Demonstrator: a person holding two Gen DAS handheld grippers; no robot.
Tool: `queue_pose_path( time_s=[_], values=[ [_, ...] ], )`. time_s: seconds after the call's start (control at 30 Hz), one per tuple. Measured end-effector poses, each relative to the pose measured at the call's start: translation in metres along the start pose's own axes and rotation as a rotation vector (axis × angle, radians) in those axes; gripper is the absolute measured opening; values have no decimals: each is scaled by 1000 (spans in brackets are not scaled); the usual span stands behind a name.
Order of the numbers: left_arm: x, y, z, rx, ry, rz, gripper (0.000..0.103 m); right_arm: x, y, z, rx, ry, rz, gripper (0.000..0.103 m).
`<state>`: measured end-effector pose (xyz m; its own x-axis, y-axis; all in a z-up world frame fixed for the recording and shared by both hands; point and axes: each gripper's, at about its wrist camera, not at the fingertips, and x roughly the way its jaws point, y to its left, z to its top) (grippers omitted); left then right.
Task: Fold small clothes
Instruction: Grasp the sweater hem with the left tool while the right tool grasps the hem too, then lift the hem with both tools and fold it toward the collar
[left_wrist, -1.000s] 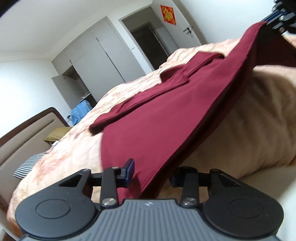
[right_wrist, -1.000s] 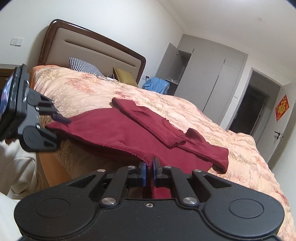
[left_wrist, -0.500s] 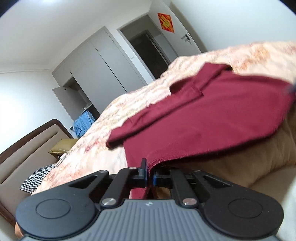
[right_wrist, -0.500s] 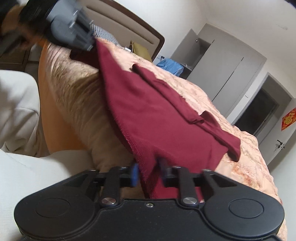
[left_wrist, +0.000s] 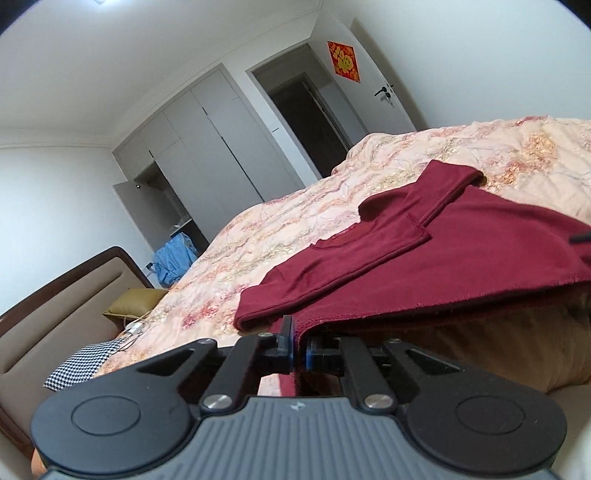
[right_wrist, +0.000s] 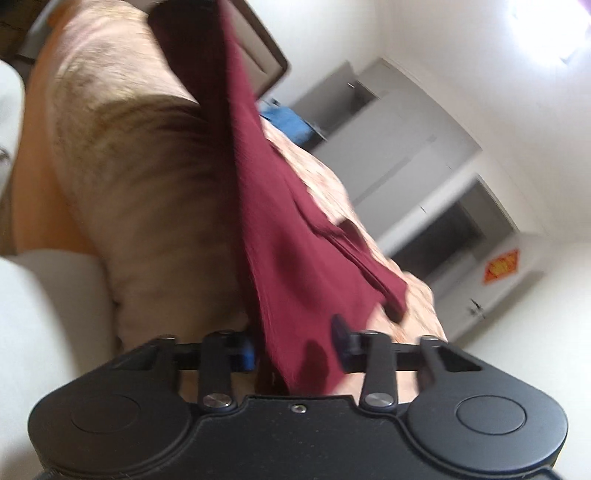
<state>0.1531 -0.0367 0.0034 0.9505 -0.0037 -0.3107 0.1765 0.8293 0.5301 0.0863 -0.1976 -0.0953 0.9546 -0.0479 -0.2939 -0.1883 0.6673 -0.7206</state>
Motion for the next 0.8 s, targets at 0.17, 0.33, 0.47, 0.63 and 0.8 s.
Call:
queue_pose_path(
  time_s=[0.17, 0.33, 0.47, 0.63, 0.8],
  values=[
    [-1, -1, -16, -2, 17, -8, 6, -16, -29, -11, 141, -26, 2, 5],
    [-23, -18, -32, 58, -30, 13, 5, -36, -60, -5, 255, -90, -24, 4],
    [-47, -21, -30, 74, -70, 30, 5, -62, -93, 5, 306, -141, -25, 4],
    [-92, -10, -20, 68, -125, 54, 5, -114, -131, 17, 365, -227, 7, 4],
    [-151, -4, -6, 107, -199, 105, 5, -163, -163, 23, 413, -310, 6, 4]
  ],
)
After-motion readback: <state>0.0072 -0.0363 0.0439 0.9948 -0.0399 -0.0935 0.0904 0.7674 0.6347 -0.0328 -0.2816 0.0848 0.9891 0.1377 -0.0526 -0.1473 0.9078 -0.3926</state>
